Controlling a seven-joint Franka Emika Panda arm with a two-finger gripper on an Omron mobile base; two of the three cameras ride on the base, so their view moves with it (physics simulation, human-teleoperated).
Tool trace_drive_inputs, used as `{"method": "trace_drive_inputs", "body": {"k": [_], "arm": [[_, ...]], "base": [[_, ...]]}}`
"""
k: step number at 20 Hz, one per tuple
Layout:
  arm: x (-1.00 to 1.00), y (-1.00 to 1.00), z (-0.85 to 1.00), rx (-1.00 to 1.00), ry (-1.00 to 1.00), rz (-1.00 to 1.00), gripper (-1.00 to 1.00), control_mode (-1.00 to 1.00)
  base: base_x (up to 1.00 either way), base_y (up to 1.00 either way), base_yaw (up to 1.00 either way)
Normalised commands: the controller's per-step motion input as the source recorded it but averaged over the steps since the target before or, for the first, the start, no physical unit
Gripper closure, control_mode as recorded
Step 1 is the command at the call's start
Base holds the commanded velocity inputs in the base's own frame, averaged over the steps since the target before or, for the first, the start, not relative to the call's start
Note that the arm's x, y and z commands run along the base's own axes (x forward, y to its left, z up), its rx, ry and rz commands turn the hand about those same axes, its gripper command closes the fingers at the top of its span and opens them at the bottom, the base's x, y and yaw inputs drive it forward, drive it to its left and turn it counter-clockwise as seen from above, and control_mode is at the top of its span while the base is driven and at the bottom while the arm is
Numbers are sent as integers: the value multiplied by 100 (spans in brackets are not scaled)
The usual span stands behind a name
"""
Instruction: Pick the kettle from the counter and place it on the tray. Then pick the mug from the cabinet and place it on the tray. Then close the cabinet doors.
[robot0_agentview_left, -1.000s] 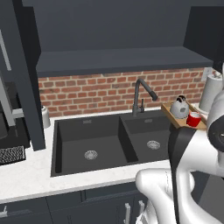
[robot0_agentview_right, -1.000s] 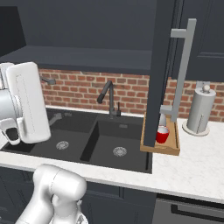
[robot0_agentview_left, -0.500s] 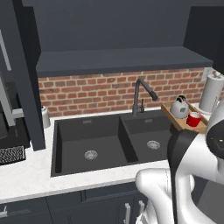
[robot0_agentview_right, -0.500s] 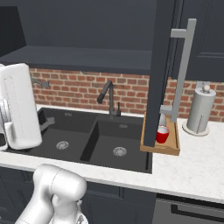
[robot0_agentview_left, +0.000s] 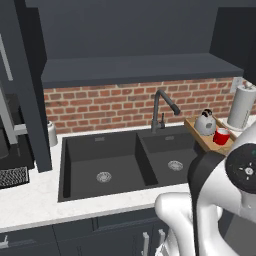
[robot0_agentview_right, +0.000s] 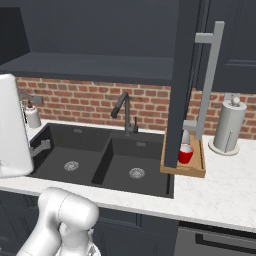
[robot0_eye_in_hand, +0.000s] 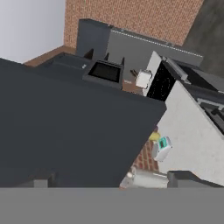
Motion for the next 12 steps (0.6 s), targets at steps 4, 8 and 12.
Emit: {"method": "trace_drive_inputs", "body": {"k": [4, 8, 12], "arm": [[-28, 0, 3, 0, -9, -12, -100, -100], [-25, 0, 3, 0, -9, -13, -100, -100], [-8, -14, 1, -1, -6, -5, -100, -100]], "base": [[0, 0, 0], [0, 0, 0], [0, 0, 0]]}}
